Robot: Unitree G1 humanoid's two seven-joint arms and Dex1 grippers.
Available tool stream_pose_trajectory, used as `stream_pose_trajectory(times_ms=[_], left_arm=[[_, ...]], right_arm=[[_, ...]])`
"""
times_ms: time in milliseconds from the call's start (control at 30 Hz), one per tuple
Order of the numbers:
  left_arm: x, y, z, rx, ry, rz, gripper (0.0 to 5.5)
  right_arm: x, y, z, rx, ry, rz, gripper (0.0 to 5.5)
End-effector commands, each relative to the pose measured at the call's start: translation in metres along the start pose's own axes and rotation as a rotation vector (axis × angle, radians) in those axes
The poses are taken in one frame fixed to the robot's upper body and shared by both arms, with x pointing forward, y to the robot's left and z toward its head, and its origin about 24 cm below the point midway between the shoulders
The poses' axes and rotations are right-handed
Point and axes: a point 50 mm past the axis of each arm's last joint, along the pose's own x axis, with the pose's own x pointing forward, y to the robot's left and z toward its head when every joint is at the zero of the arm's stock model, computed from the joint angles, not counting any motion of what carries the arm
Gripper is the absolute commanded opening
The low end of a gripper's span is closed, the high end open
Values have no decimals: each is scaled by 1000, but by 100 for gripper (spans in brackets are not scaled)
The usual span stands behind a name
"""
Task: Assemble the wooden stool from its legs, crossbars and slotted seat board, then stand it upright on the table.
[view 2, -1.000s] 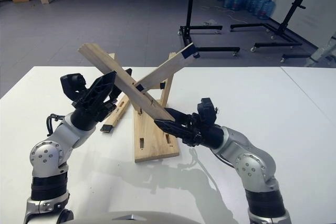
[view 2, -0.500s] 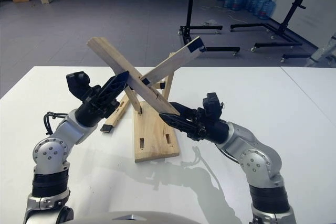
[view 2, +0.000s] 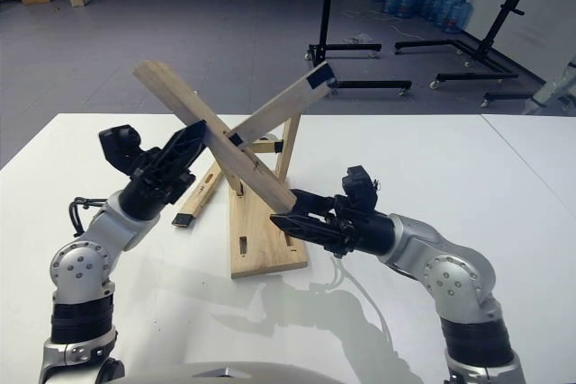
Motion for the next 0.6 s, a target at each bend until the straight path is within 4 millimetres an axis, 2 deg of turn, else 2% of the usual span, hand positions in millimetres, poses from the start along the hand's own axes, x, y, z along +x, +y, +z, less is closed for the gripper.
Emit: stream_pose_trajectory(times_ms=[33,167,333,467,600], left_arm=[[-4,1,20,123,7,46,209],[-18,0,36,244,76,113,208],[-30,1,39,317,180,162,208],[-37,3,27,306,280,170,208],[-58,15,3,258,409,224,207]], right_arm=[[-15,-1,6,-21,26,-77,314],[-43,0,12,-27,52,-176,314],[-65,-3,15,-27,92,-269,314],[-65,-8,12,-49,113,-312,314],[-70,-14,11,-60,124,-355,314]])
